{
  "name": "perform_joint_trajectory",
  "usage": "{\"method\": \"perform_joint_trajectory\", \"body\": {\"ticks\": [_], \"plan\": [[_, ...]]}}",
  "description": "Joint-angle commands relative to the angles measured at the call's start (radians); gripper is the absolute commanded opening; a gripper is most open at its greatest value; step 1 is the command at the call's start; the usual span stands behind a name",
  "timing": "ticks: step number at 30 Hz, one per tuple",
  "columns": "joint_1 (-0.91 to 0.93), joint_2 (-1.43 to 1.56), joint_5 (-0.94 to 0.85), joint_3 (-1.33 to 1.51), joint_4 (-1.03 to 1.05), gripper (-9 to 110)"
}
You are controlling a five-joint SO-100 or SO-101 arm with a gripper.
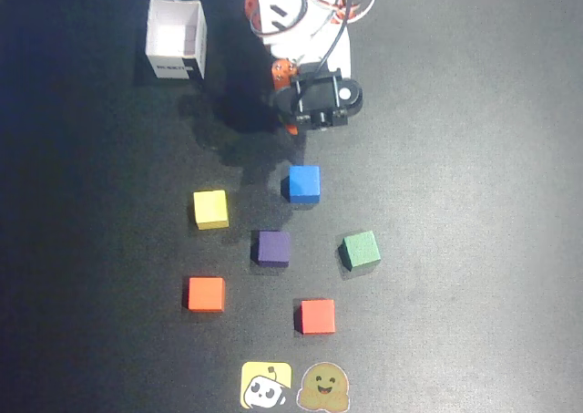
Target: Put the red cube on top of the green cube.
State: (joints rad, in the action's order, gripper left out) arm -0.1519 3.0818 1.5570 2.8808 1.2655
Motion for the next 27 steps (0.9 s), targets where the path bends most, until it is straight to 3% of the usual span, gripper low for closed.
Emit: {"method": "perform_joint_trajectory", "body": {"ticks": [1,8,27], "plan": [[-0.015,-0.002,0.000,-0.054,-0.015,13],[-0.026,-0.163,-0.018,-0.144,-0.071,17],[0.017,-1.172,-0.003,-0.861,-0.221,18]]}}
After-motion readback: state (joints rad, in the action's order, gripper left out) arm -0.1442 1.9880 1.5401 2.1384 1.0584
